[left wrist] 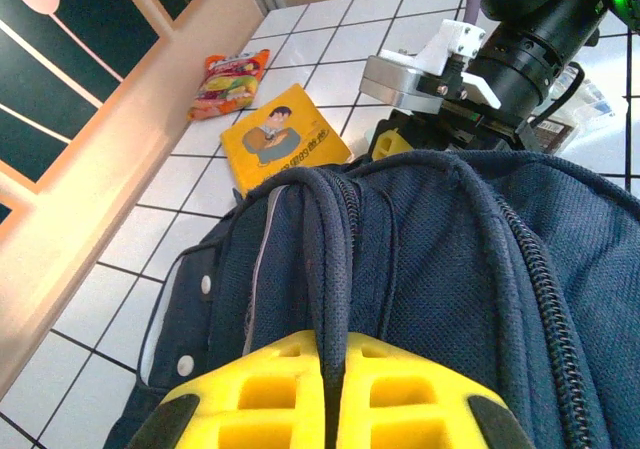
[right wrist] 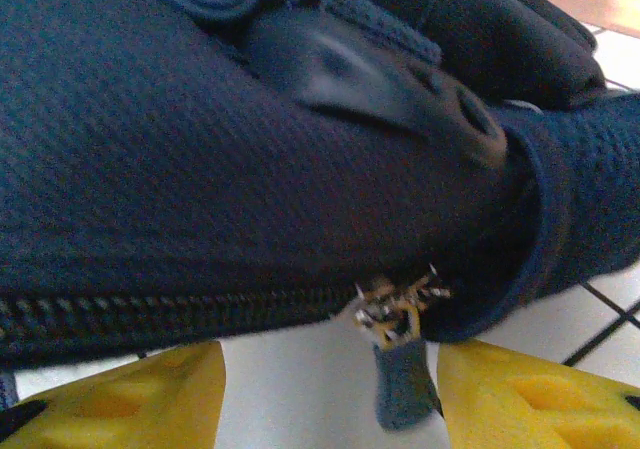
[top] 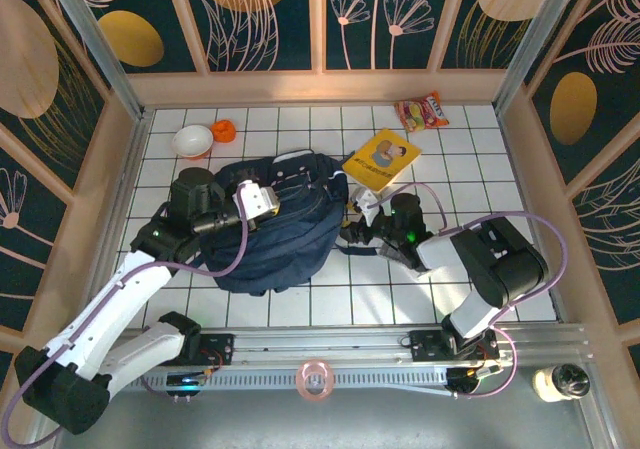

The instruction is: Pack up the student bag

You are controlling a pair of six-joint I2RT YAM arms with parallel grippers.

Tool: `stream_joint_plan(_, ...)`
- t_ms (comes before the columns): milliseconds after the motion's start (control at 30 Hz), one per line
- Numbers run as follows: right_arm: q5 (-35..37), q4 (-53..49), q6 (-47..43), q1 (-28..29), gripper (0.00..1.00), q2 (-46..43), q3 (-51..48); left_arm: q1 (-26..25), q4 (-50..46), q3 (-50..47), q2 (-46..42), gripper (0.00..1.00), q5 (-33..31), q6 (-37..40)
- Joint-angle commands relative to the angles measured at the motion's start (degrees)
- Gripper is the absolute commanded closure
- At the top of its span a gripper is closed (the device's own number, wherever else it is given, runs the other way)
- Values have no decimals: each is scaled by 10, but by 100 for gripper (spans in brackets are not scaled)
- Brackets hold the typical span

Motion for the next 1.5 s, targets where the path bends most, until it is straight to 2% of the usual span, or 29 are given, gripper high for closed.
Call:
stream_joint_plan(0, -55, 16, -20, -4, 44, 4, 16, 2, 62, 21, -22, 100, 38, 13)
stream_joint_plan(100, -76, 3, -23, -9, 53, 2, 23, 2, 71, 15, -22, 100, 35, 9)
stream_joint_plan(333, -103, -18, -12, -25, 82, -21, 15, 2, 82, 5, -19, 100, 0, 8)
stream_joint_plan(567, -108, -61, -7, -32, 100, -51, 20, 2, 90, -2, -17, 100, -62, 16)
stream_joint_plan(833, -101, -120, 4, -32, 100, -90, 31, 2, 122, -23, -5, 100, -156, 26)
stream_joint_plan(1067, -37, -189, -18, -15, 100, -151, 35, 2, 138, -33, 4, 100, -210, 34)
stream_joint_plan(1333, 12, -227, -37, 14, 100, -214, 39, 1, 142, -43, 8, 100, -203, 39)
stream_joint_plan(1467, -7, -229, -37, 13, 100, -208, 39, 1, 140, -51, -8, 100, -149, 47)
